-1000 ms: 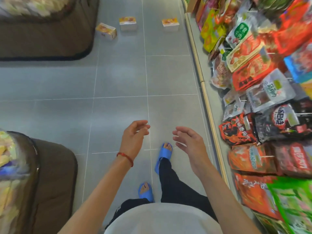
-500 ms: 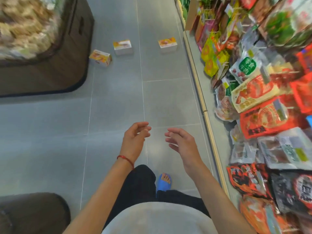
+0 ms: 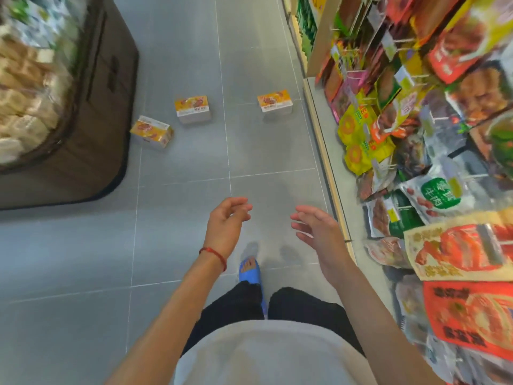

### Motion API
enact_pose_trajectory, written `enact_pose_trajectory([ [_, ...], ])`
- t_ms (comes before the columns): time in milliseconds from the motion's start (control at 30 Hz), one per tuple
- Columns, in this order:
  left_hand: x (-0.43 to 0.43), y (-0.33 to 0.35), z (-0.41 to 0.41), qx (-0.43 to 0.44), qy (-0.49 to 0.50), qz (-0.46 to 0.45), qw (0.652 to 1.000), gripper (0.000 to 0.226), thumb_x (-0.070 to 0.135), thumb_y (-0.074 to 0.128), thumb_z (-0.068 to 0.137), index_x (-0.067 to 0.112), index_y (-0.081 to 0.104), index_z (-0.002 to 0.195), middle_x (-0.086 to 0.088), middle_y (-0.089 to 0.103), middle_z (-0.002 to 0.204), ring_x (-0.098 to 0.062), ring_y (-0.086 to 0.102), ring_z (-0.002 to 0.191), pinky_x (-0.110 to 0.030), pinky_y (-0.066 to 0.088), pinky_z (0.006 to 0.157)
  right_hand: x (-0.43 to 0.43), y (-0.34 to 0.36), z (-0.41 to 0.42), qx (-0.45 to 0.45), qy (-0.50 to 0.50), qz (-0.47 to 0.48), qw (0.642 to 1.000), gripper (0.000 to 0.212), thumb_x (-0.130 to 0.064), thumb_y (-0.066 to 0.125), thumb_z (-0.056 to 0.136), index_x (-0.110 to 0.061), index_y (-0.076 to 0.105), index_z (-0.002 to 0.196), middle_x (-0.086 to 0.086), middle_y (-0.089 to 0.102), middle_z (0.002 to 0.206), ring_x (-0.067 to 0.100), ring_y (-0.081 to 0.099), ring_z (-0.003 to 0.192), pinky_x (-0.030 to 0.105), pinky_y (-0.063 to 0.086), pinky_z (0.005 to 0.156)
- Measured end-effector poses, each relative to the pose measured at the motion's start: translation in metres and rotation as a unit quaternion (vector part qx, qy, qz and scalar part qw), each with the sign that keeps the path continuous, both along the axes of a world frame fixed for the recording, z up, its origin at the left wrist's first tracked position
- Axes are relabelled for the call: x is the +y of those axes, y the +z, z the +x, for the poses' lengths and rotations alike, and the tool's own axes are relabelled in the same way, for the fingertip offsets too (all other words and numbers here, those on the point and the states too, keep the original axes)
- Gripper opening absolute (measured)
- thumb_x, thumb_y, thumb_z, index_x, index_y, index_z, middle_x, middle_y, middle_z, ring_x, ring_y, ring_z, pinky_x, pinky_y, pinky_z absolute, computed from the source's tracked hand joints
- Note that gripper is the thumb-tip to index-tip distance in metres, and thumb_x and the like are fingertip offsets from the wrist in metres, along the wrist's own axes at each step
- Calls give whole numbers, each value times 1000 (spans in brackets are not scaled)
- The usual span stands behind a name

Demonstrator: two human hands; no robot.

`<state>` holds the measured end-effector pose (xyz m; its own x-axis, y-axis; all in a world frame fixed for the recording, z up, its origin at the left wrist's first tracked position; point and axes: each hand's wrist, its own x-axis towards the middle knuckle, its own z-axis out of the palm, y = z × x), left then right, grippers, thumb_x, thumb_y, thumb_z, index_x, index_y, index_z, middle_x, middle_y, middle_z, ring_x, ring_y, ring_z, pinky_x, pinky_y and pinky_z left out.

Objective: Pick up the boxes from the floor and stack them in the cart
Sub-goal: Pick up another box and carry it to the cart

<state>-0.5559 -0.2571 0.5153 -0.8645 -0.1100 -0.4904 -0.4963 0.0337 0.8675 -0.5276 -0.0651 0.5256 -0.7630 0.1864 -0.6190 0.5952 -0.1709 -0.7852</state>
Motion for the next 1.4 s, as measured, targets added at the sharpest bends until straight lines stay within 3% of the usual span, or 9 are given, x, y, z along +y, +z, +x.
enact_pose_trajectory([
  [400,34,-17,-308,-11,-21,-4,1000,20,6,53,100,19,66,106,-1,71,102,-14,67,83,-21,46,75,42,-16,-302,-11,-57,-12,998,16,-12,59,99,-19,73,102,10,76,104,19,70,93,36,52,95],
  [567,68,-16,-426,-33,5,-10,999,20,6,54,99,11,66,113,2,71,99,-11,67,80,-8,49,66,63,-21,-431,-36,9,-2,999,12,-12,62,98,-21,71,99,7,75,102,18,68,89,35,51,91],
  [733,85,-15,-526,-54,42,2,998,20,10,58,98,14,67,115,5,71,101,-11,67,84,-20,48,75,76,-26,-550,-35,67,28,997,14,-17,61,100,-24,72,103,4,77,106,19,72,97,35,54,94],
  [833,86,-23,-585,-63,60,11,996,21,8,56,98,11,66,117,3,71,101,-13,66,85,-18,49,71,80,-35,-616,-46,71,27,996,13,-17,61,100,-23,72,104,3,77,106,18,72,97,33,54,94],
  [933,83,-39,-645,-83,70,19,994,19,8,57,97,11,66,113,-1,70,102,-15,65,88,-15,49,68,80,-49,-679,-64,83,35,994,13,-16,61,100,-24,72,101,2,77,103,17,72,95,33,53,93],
  [1167,70,-88,-804,-153,58,36,986,15,11,57,97,15,65,110,-4,70,104,-20,66,94,-26,49,78,74,-103,-829,-89,49,76,992,13,-16,61,100,-18,70,108,2,75,101,17,69,93,30,52,86],
  [1333,60,-139,-903,-170,15,-22,985,23,8,53,100,8,63,120,-8,69,109,-13,64,84,-9,49,59,75,-149,-922,-100,33,92,990,17,-14,60,100,-14,70,113,7,73,105,19,69,95,31,53,88],
  [1400,58,-168,-933,-184,-11,-54,981,23,9,53,99,11,64,120,-7,69,110,-12,64,83,-13,48,62,80,-172,-952,-111,32,96,989,13,-14,60,99,-18,70,106,5,72,100,18,68,90,32,53,83],
])
